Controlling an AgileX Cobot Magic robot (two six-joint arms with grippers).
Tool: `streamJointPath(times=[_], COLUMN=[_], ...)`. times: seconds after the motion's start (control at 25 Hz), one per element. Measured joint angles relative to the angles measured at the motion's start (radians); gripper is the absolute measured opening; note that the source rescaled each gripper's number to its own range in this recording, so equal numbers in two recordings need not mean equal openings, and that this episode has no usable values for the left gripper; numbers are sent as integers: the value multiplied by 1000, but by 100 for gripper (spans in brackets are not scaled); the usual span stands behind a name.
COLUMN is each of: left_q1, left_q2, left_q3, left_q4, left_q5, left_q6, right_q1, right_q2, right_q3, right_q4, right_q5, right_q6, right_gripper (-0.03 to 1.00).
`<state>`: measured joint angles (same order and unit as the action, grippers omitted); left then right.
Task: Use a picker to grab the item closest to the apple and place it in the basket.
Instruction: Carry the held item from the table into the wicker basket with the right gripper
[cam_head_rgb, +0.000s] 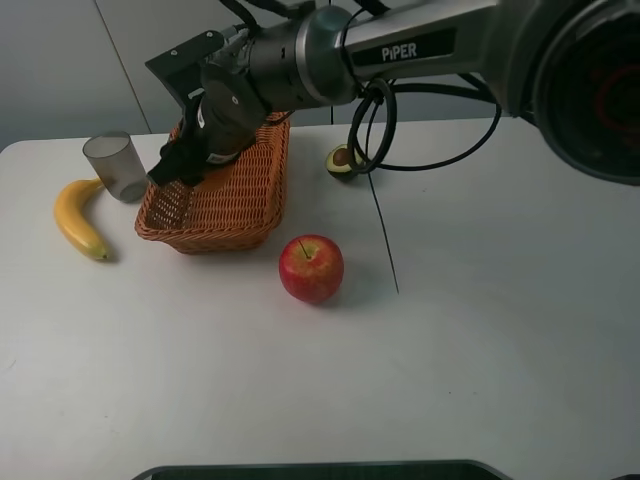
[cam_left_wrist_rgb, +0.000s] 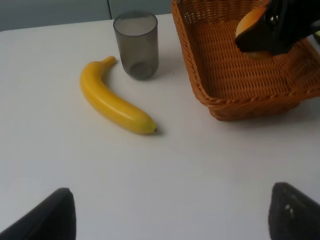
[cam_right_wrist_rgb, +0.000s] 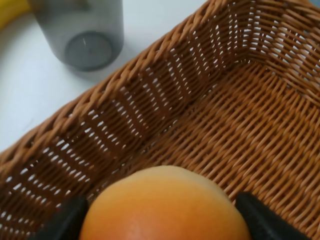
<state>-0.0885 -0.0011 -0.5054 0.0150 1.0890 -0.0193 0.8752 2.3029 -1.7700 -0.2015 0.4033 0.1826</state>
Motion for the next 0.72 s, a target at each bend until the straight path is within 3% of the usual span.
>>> streamJointPath(times=[0.4, 0.44, 0.48, 0.56, 0.6, 0.72], left_q1=[0, 0, 0, 0, 0, 0], left_q2=[0, 0, 0, 0, 0, 0], left_q3=[0, 0, 0, 0, 0, 0], left_q4=[0, 0, 0, 0, 0, 0], left_q5=[0, 0, 0, 0, 0, 0], left_q6=[0, 0, 0, 0, 0, 0], right_q1=[-7, -8, -9, -10, -10, -10], right_q2=[33, 33, 33, 33, 33, 27], right_q3=[0, 0, 0, 0, 0, 0], right_q4=[-10, -12, -15, -17, -17, -17], right_q5=[-18, -18, -18, -18, -18, -9], right_q6=[0, 0, 0, 0, 0, 0], right_gripper=[0, 4, 22, 79, 91, 99])
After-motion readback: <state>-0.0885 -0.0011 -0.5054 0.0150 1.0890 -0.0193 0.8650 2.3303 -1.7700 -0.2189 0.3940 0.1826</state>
